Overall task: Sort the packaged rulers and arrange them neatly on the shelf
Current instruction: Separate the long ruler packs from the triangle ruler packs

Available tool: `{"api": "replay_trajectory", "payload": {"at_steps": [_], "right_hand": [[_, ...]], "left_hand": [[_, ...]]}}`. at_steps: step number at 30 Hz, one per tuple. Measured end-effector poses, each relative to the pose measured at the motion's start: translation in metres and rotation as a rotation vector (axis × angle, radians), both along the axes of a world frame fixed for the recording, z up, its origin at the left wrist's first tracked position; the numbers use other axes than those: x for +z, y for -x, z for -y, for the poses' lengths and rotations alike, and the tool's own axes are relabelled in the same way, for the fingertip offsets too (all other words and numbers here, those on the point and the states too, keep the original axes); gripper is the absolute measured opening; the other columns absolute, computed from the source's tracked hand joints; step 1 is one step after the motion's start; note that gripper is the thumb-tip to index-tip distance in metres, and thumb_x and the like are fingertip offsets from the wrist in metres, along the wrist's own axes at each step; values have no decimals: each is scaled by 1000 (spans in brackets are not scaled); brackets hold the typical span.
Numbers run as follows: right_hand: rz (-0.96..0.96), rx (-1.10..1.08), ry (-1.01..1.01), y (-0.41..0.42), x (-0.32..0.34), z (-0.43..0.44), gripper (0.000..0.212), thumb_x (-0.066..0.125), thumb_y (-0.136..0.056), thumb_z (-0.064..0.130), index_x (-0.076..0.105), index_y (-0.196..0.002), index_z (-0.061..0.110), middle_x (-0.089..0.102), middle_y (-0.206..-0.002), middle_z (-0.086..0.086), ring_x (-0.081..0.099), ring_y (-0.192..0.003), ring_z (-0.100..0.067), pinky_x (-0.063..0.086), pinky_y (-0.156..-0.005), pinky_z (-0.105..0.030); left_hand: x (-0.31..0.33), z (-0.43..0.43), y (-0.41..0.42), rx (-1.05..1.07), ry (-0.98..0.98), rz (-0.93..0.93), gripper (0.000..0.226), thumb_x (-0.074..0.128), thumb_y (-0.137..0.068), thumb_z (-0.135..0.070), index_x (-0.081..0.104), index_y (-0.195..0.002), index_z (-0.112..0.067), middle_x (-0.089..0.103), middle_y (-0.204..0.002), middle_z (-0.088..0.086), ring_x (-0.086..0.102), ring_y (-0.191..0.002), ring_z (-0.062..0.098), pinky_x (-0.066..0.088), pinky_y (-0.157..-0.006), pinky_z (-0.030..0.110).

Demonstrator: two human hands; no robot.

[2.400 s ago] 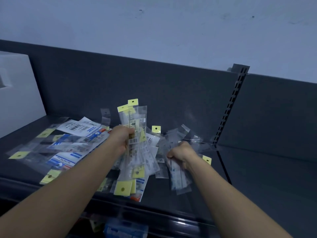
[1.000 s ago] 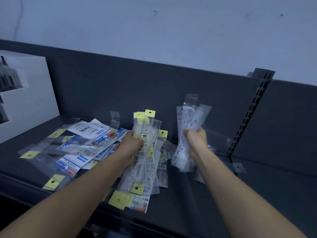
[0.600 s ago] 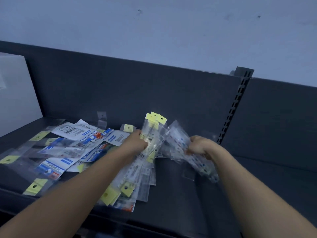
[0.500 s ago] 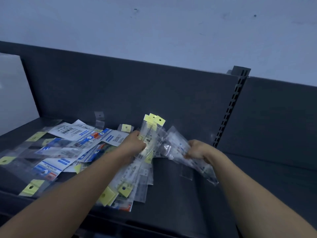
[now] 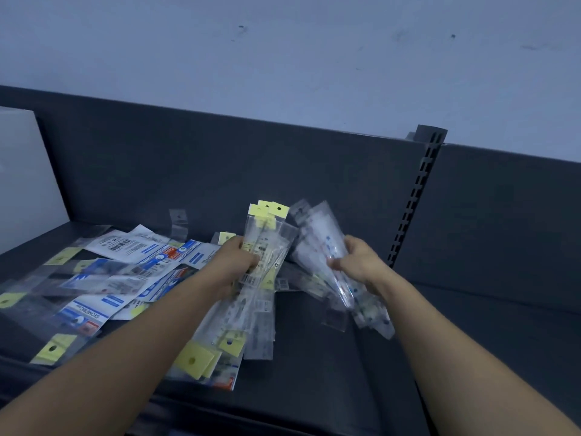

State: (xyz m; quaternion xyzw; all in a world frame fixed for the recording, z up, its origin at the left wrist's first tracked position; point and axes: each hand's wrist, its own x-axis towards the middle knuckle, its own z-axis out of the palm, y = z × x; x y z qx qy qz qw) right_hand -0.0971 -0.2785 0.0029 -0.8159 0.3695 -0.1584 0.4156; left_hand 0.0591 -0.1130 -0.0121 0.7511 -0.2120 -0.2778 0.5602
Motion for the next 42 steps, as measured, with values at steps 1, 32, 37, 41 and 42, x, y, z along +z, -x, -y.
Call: {"api": "replay_trajectory", "payload": {"at_steps": [1, 32, 37, 41, 42], "right_hand": [[91, -25, -67, 1, 4, 0, 30, 66, -88, 5, 54, -115, 14, 64, -115, -5, 63, -102, -23, 51, -89, -36], [653, -513, -350, 242, 29, 53, 19, 60, -89, -4, 58, -106, 4, 67, -100, -14, 68, -85, -29, 58, -70, -43], [615, -522, -355, 302, 26, 78, 13, 59, -90, -4, 58, -96, 7, 68, -99, -14, 69, -86, -30, 58, -75, -46], [582, -535, -379, 330, 21, 97, 13, 59, -90, -5, 59, -99, 5, 67, -97, -14, 68, -82, -29, 57, -65, -40], [572, -533, -390, 334, 19, 102, 14, 58, -90, -5, 59, -100, 4, 68, -96, -14, 68, -81, -28, 56, -63, -39]], "left_hand": [[2, 1, 0, 9, 46, -19, 24, 52, -94, 1, 50, -116, -8, 64, -102, 15, 64, -83, 28, 54, -70, 42], [21, 128, 227, -214, 274, -85, 45, 63, -90, -7, 51, -131, -20, 62, -121, 5, 63, -106, 27, 47, -97, 54], [10, 163, 282, -211, 246, -117, 53, 66, -86, -6, 49, -134, -21, 57, -130, 7, 61, -111, 30, 47, -96, 54], [7, 181, 302, -190, 191, -76, 52, 67, -86, -5, 49, -133, -17, 62, -122, 8, 64, -103, 30, 51, -92, 52], [5, 185, 304, -184, 176, -66, 48, 66, -86, -3, 50, -130, -15, 63, -118, 8, 65, -100, 29, 53, -89, 50]]}}
